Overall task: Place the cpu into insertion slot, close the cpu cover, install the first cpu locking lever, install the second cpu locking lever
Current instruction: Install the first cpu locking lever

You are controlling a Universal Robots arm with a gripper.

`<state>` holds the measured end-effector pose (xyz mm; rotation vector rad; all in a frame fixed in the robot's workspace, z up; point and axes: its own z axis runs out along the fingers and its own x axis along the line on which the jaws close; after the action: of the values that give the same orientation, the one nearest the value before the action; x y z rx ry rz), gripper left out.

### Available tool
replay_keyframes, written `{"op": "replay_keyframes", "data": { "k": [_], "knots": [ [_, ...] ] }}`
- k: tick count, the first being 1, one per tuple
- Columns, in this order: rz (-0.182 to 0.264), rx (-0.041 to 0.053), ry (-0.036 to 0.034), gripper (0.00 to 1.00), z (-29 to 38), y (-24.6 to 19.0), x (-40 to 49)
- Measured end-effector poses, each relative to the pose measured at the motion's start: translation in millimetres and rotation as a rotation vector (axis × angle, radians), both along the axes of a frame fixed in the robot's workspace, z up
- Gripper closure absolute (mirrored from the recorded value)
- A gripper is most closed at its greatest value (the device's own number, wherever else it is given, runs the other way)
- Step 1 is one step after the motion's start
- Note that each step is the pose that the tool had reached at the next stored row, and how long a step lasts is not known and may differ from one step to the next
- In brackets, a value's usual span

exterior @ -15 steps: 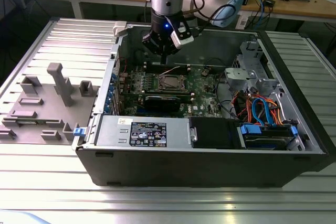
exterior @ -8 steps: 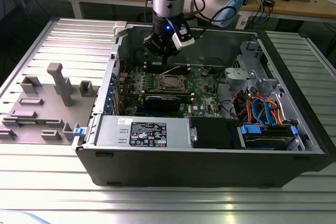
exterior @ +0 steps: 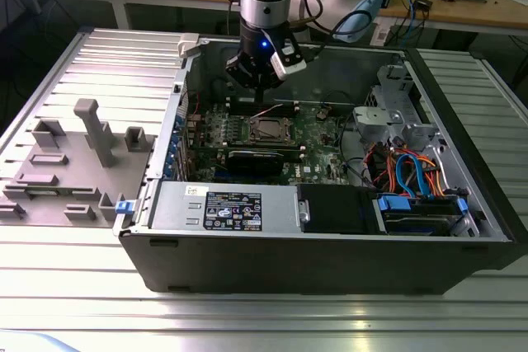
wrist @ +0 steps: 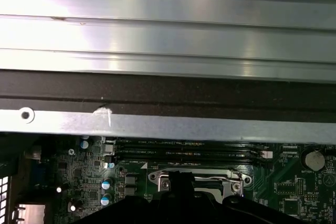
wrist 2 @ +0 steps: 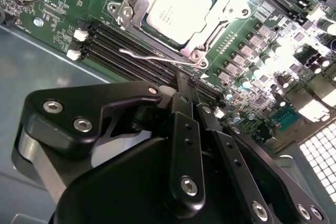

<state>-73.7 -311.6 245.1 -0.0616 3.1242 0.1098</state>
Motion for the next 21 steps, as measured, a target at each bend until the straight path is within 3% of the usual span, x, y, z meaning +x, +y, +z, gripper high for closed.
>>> {"op": "replay_keyframes", "data": {
  "k": [9,21],
  "knots": [
    [0.0,0.0,0.0011,0.89,-9.1,0.6,10.5],
    [0.0,0.0002,0.001,0.89,-13.6,5.4,17.8]
  ]
}}
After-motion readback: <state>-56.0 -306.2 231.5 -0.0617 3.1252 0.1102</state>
